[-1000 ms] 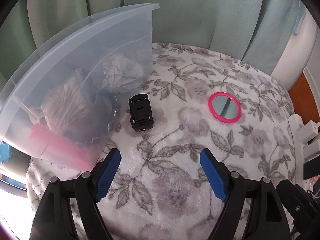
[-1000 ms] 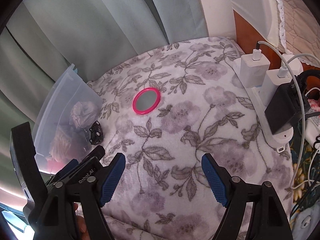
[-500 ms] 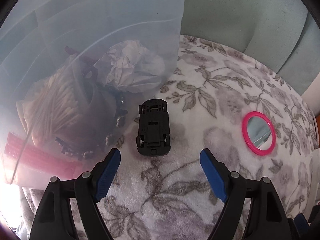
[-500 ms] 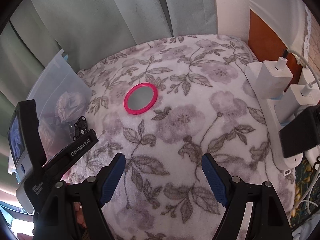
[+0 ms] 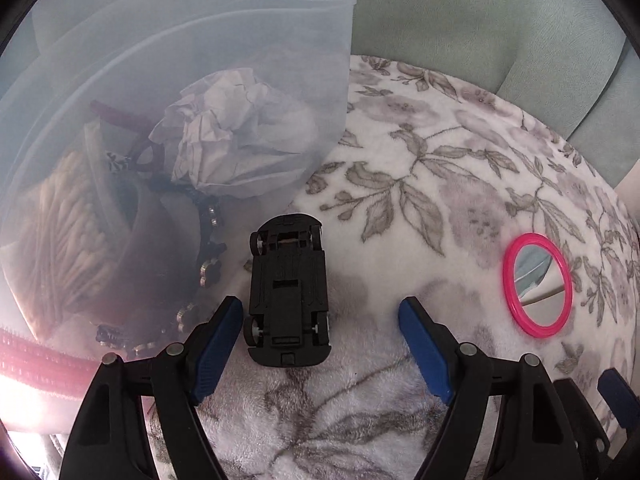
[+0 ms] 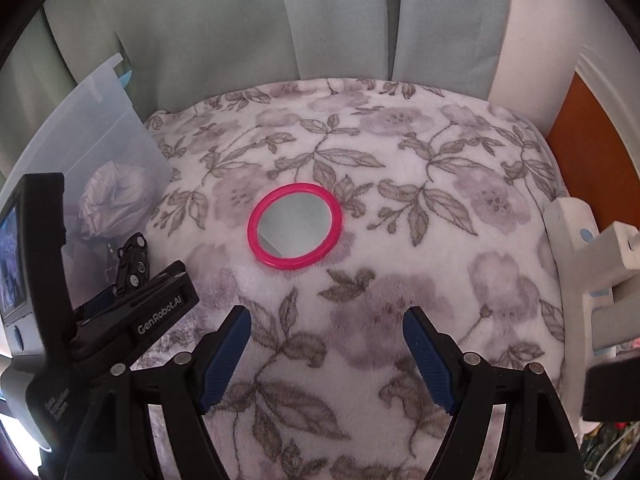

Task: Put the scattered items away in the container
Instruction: 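Grasp the black toy car with the left gripper while the right grasps the pink mirror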

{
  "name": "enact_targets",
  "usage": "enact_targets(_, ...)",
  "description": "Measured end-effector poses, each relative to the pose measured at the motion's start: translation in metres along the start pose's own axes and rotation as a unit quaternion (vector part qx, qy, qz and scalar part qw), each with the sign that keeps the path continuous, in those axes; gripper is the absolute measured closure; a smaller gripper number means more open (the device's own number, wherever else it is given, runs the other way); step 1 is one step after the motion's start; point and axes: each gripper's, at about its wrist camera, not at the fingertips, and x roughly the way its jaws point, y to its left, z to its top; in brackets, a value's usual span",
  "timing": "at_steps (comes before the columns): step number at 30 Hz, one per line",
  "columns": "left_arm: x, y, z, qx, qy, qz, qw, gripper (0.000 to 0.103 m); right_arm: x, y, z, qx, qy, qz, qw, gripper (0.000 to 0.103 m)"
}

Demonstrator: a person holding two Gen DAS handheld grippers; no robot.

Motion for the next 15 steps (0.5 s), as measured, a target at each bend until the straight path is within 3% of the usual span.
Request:
enact_targets(5,0.002,0.004,0.002,-0.004,0.002,-0.013,0.9999,0.029,0.017,0.01,0.019,-0.043,-0.003,-0.017,0.999,0.022)
enact_targets(15,0.005,0.006,0.004,-0.004,-0.007,-0.019,0.9998,0.033,0.049,0.02,0.046,-0.108,0.014,-0.011,0.994,0.022)
